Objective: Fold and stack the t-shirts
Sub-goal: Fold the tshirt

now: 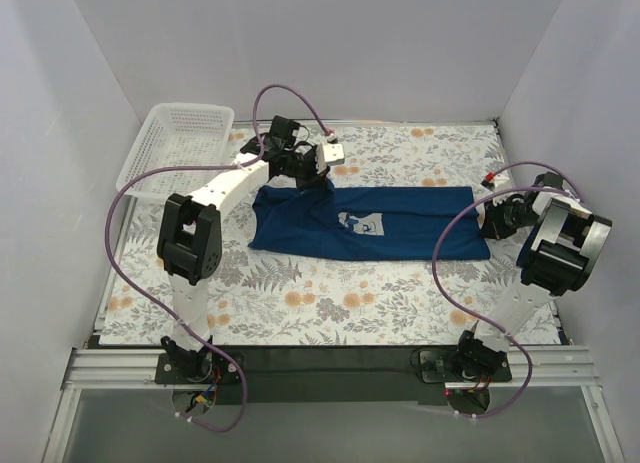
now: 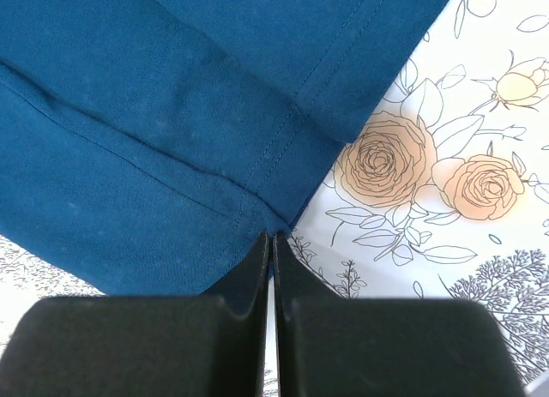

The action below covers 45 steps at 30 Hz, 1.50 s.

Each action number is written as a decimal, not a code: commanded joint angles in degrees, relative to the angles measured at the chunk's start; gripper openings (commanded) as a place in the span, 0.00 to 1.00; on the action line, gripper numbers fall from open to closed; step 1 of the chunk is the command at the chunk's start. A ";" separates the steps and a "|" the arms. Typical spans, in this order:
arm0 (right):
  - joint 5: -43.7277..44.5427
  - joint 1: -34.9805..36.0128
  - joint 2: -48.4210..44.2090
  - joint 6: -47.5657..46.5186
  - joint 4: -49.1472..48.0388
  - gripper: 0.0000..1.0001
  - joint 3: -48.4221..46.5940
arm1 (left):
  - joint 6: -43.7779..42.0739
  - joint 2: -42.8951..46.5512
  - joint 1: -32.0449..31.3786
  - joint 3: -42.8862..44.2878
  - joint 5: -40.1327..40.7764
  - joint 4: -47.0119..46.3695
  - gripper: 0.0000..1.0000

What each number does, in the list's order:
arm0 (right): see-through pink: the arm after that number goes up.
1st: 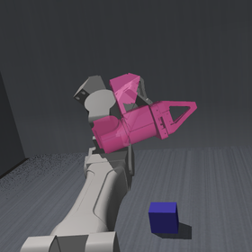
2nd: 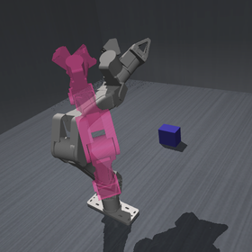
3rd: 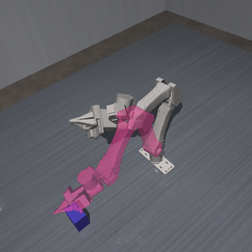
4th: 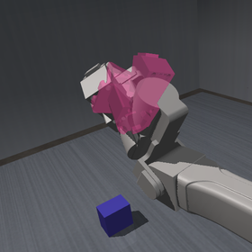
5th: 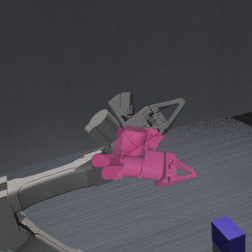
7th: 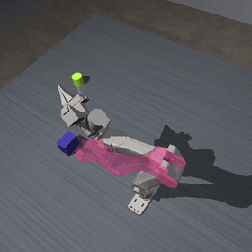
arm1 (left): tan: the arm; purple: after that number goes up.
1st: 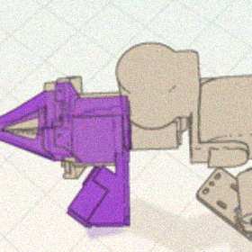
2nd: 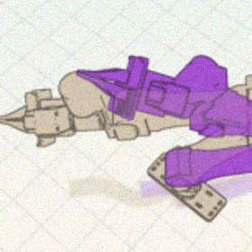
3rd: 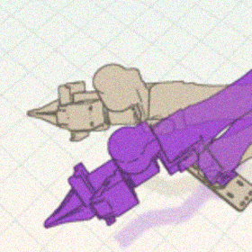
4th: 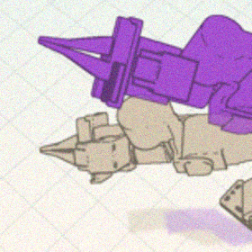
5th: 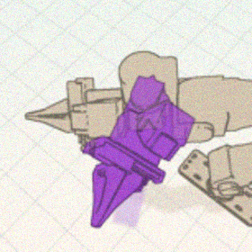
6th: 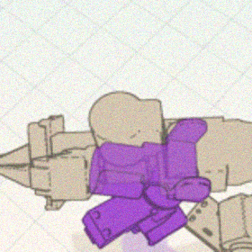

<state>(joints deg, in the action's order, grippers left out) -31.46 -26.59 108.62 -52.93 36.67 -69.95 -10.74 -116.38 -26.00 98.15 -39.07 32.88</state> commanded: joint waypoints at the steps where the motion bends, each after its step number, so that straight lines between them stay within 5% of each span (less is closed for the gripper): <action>1: 2.72 0.31 -3.57 -2.18 -0.90 0.05 2.62 | 2.56 3.08 0.25 -2.07 -1.36 -2.20 0.00; 13: 0.97 -0.92 -18.78 -7.80 7.01 0.04 6.75 | 13.90 35.48 0.33 -33.69 -1.45 -15.56 0.00; 24: -4.39 -7.33 -34.68 -17.37 14.56 0.01 13.88 | 23.12 57.20 -0.02 -49.63 -3.12 -15.92 0.00; 36: -5.72 -12.52 -46.21 -29.42 21.08 0.01 22.66 | 28.76 66.01 -0.37 -56.40 -7.60 -9.07 0.00; 45: -10.28 -12.70 -35.17 -24.77 20.73 0.01 15.66 | 26.31 57.24 -0.46 -52.80 -4.97 -9.94 0.00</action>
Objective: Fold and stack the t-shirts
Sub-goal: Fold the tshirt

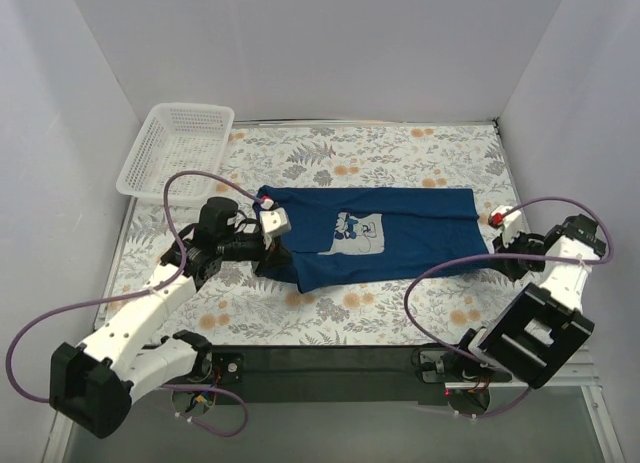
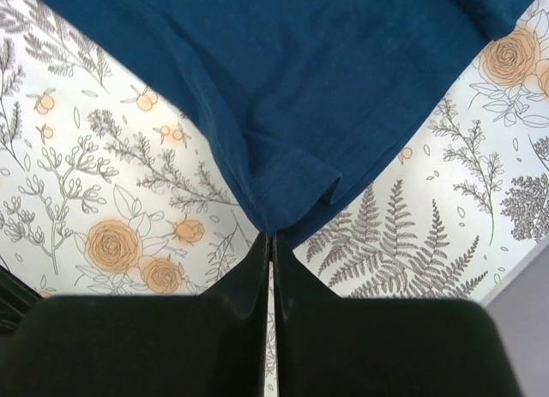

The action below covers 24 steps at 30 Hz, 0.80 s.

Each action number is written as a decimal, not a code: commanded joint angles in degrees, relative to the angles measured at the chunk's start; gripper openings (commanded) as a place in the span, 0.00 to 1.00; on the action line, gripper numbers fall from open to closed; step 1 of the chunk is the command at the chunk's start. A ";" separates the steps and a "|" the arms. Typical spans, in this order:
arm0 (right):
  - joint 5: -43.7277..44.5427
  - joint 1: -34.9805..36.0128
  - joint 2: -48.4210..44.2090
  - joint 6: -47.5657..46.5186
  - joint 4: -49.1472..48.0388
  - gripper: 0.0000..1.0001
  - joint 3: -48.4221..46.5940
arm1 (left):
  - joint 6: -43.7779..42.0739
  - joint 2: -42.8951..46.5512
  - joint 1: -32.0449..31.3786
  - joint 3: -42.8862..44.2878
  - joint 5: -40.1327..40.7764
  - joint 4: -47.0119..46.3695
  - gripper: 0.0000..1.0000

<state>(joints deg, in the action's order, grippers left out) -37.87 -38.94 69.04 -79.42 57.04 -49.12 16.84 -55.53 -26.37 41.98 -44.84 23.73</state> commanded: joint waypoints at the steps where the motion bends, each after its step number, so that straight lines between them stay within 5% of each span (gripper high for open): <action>1: -4.75 -0.35 6.01 2.24 0.44 0.01 -6.15 | -1.63 -4.75 -0.08 3.98 1.15 -1.40 0.00; 12: -5.29 1.14 20.77 3.74 0.36 0.01 -13.01 | -4.71 -21.54 0.27 11.81 4.94 -7.10 0.00; 24: -2.39 1.50 27.29 6.82 -3.95 0.01 -13.19 | 9.42 -28.66 3.69 14.18 12.74 -19.07 0.00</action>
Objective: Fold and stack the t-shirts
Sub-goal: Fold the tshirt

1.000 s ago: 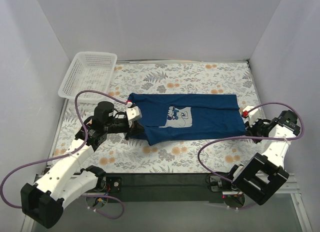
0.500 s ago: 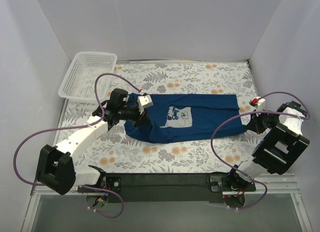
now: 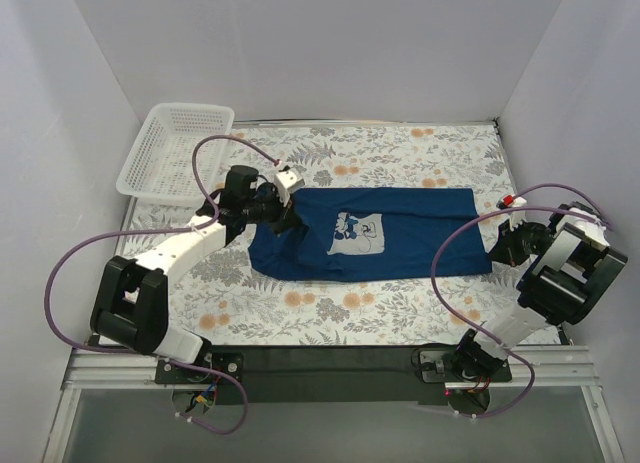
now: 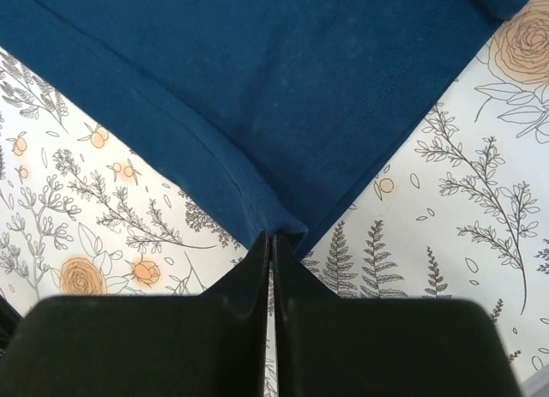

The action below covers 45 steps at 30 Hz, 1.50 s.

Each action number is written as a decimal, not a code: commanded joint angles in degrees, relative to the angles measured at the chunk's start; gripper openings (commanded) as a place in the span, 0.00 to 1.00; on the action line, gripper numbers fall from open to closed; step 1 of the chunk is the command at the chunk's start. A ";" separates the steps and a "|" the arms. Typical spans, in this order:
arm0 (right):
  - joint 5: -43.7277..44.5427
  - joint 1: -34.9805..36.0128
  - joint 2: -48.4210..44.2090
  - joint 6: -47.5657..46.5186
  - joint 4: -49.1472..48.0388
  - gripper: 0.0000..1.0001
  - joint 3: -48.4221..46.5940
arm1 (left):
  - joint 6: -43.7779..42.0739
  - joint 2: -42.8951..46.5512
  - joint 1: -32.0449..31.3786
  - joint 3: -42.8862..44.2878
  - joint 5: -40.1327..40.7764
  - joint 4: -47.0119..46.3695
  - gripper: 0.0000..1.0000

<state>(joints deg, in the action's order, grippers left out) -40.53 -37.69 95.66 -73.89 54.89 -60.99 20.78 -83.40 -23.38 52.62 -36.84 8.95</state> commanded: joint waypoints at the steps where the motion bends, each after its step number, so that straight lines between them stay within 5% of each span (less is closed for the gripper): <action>1: 0.37 0.25 0.85 1.55 -2.50 0.01 -1.32 | 6.20 -1.50 0.70 4.32 5.37 -3.94 0.00; 17: 2.57 0.43 3.04 4.89 -6.73 0.01 -0.18 | 11.13 -15.74 0.70 17.43 10.12 2.82 0.00; 45: -0.95 0.43 3.83 18.25 -19.91 0.01 3.68 | 14.20 -9.59 0.96 11.27 9.51 -1.13 0.00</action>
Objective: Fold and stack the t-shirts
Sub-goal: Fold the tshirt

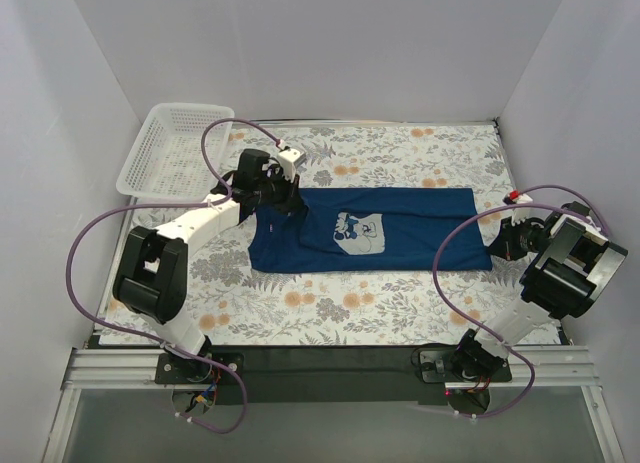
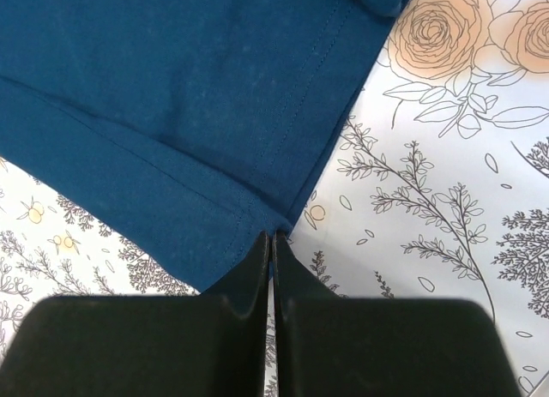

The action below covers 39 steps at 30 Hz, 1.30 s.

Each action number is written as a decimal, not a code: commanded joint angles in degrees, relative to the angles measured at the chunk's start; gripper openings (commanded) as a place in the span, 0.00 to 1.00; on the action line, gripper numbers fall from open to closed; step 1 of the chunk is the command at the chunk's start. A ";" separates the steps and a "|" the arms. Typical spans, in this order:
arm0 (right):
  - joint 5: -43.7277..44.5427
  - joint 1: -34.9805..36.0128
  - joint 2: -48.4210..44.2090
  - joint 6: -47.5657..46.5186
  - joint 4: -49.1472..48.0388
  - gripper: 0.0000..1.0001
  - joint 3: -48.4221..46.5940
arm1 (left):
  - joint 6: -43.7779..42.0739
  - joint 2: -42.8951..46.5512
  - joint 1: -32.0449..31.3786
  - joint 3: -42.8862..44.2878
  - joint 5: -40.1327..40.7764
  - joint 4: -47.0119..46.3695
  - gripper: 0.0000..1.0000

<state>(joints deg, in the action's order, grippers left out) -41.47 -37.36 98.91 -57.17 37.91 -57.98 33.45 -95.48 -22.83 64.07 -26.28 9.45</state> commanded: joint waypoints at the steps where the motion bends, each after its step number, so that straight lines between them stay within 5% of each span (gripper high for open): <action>1: 0.08 0.10 0.58 1.53 -3.02 0.01 0.76 | 1.70 2.15 0.42 0.08 -1.05 -1.63 0.00; 39: 2.54 0.10 0.32 3.64 -5.39 0.01 1.20 | 4.43 -16.31 1.56 13.27 6.33 -0.49 0.00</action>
<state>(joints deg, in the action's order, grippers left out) -39.07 -37.36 99.48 -54.00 34.09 -57.10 37.60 -111.53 -21.80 75.07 -20.53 9.37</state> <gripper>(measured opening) 0.020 0.021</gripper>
